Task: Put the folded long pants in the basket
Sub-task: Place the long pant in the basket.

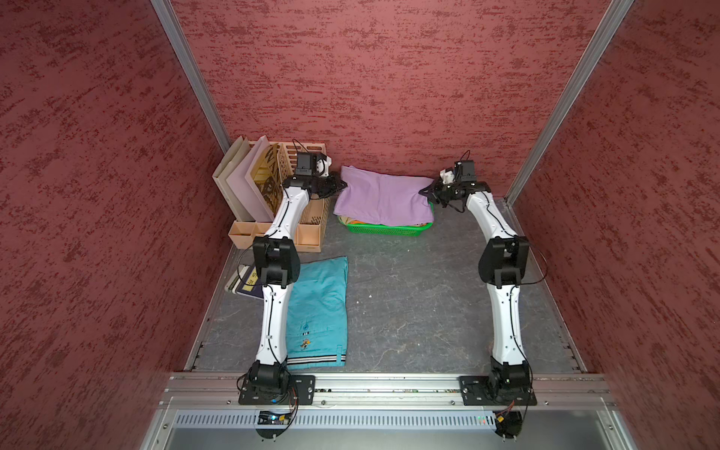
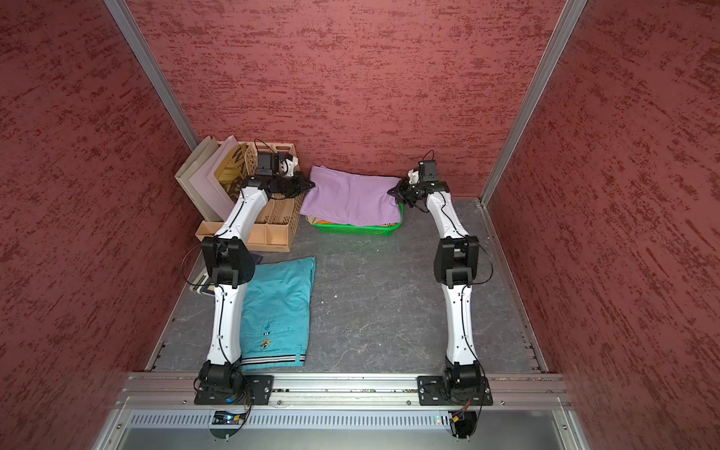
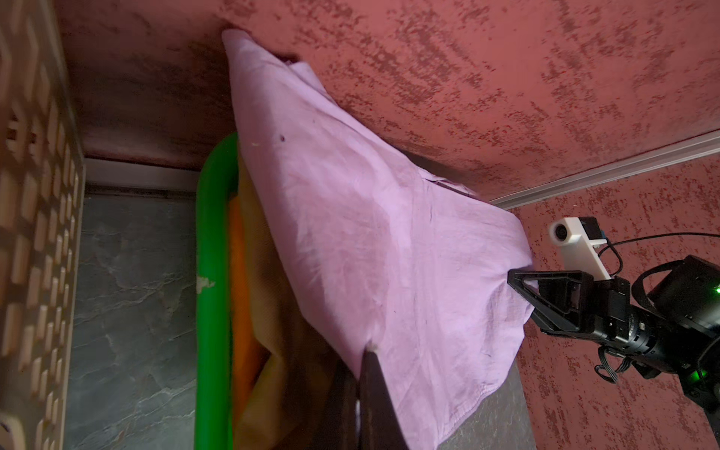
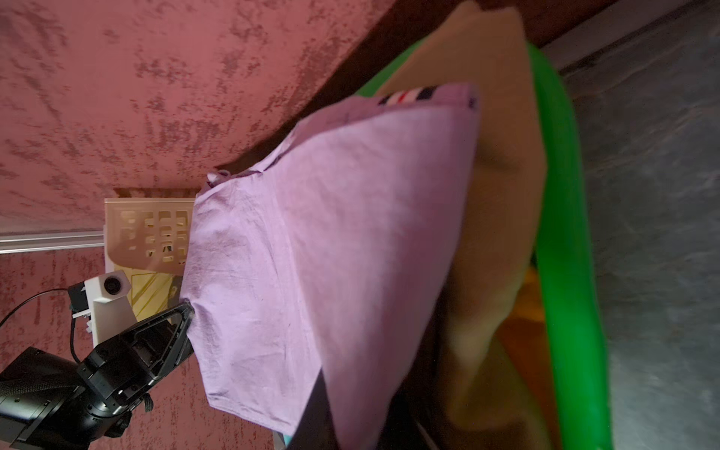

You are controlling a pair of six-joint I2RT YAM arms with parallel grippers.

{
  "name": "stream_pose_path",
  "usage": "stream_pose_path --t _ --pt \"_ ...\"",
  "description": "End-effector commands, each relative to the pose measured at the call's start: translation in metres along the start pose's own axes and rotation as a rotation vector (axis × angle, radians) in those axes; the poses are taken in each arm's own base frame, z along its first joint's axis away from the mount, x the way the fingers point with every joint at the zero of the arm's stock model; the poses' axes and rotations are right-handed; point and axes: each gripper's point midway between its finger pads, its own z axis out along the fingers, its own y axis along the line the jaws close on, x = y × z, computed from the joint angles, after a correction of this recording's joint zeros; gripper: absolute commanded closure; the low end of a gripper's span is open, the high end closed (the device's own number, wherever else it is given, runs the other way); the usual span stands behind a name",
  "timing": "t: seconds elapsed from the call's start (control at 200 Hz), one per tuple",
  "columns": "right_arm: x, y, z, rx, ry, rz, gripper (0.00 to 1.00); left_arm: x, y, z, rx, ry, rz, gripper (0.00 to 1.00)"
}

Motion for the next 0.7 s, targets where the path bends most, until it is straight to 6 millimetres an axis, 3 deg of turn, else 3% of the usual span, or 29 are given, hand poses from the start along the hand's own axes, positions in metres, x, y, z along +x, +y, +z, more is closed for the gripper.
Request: stream_pose_path --t 0.0,0.13,0.17,0.195,0.225,0.275,0.406,0.556,0.696 --pt "-0.024 0.008 -0.004 -0.010 -0.094 -0.066 1.00 -0.006 0.000 0.005 0.028 -0.017 0.018 0.97" --pt "-0.029 0.005 -0.004 0.004 -0.117 -0.089 1.00 -0.008 0.001 0.004 0.042 -0.021 0.023 0.91" --pt "-0.030 0.004 -0.004 0.006 -0.121 -0.086 0.99 -0.010 0.000 0.002 0.042 -0.028 0.026 0.83" --pt "-0.031 0.002 -0.005 0.006 -0.121 -0.081 0.92 -0.012 -0.001 0.001 0.041 -0.031 0.027 0.71" --pt "-0.032 0.001 -0.006 0.003 -0.118 -0.074 0.77 -0.013 -0.002 -0.001 0.043 -0.033 0.028 0.62" --pt "-0.030 0.004 -0.010 -0.004 -0.108 -0.081 0.60 -0.013 -0.006 -0.006 0.059 -0.028 0.032 0.59" --pt "-0.025 0.013 -0.036 0.060 -0.127 -0.166 0.39 -0.020 -0.024 -0.034 0.083 -0.030 0.039 0.52" --pt "-0.007 -0.002 -0.075 0.135 -0.176 -0.175 0.32 -0.027 -0.043 -0.080 0.067 -0.086 0.030 0.48" --pt "0.022 -0.017 -0.083 0.108 -0.143 -0.122 0.32 -0.016 -0.061 -0.123 0.065 -0.161 0.032 0.43"
